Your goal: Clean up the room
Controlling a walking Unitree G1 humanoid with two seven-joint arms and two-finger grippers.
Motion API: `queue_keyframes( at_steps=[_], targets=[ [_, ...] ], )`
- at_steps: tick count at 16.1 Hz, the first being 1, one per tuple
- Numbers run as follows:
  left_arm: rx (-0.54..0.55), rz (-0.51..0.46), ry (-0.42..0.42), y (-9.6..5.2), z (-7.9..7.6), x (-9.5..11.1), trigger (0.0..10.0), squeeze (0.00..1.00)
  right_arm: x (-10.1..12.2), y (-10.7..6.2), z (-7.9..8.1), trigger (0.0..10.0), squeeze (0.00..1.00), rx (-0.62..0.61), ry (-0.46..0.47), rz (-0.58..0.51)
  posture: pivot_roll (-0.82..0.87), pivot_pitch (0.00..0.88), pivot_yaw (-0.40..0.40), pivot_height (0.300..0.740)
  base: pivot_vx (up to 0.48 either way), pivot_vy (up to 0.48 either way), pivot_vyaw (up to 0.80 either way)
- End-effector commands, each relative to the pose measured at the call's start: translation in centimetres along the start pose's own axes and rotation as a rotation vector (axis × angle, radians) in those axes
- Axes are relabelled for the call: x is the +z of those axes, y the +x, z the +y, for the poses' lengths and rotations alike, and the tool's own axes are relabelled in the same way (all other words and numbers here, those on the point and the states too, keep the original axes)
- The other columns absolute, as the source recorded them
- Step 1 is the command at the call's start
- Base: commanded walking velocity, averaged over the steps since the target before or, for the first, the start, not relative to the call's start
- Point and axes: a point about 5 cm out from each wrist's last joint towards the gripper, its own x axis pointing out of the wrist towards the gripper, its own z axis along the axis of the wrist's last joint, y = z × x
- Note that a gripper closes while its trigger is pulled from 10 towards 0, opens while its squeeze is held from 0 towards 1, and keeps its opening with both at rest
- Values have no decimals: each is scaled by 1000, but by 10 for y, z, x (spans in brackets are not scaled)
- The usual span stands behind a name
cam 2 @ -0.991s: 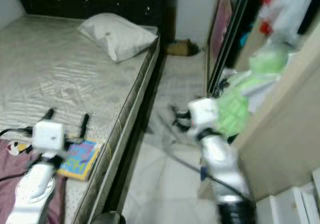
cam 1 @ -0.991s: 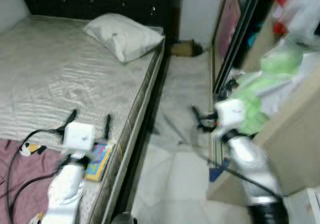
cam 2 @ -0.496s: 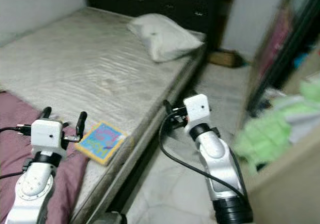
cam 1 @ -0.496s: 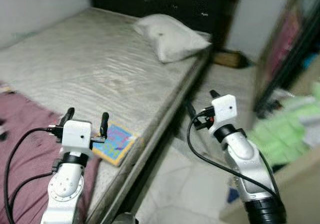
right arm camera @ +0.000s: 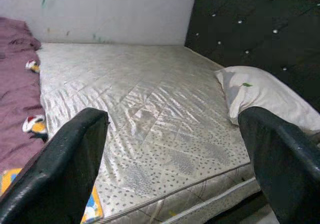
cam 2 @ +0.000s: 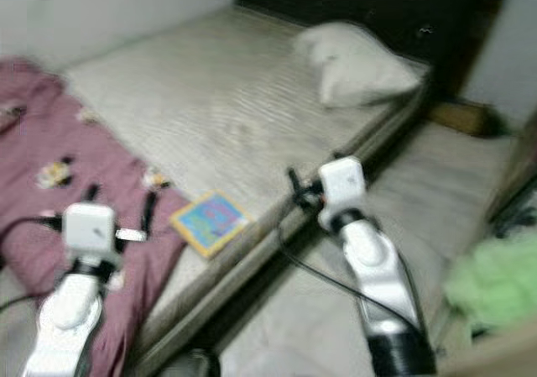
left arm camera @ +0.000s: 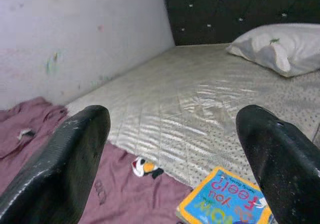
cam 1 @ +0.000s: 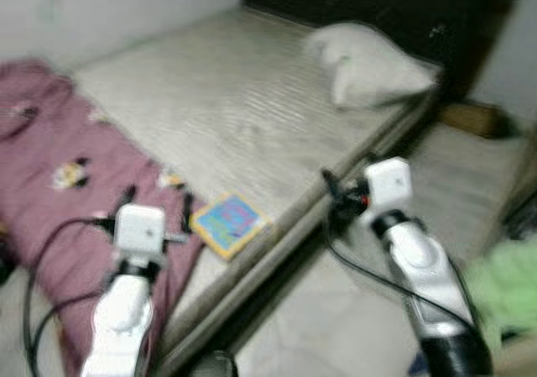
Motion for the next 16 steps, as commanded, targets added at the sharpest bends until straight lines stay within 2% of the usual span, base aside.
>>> queue_keyframes(
  at_steps=[1, 14, 16],
  targets=[
    [14, -4, 11, 1, 6, 2, 10000, 0, 5, 3, 4, 10000, 0, 3, 2, -23, -31, 32, -20, 740, 0, 0, 800],
    [2, -15, 22, 5, 6, 3, 10000, 0, 7, 8, 5, 10000, 0, -3, -4, -44, -28, 24, -21, 740, 0, 0, 800],
    [28, -14, 10, 8, 8, 3, 10000, 0, 7, 8, 5, 10000, 0, -9, -5, -49, -28, 25, -17, 740, 0, 0, 800]
  ],
)
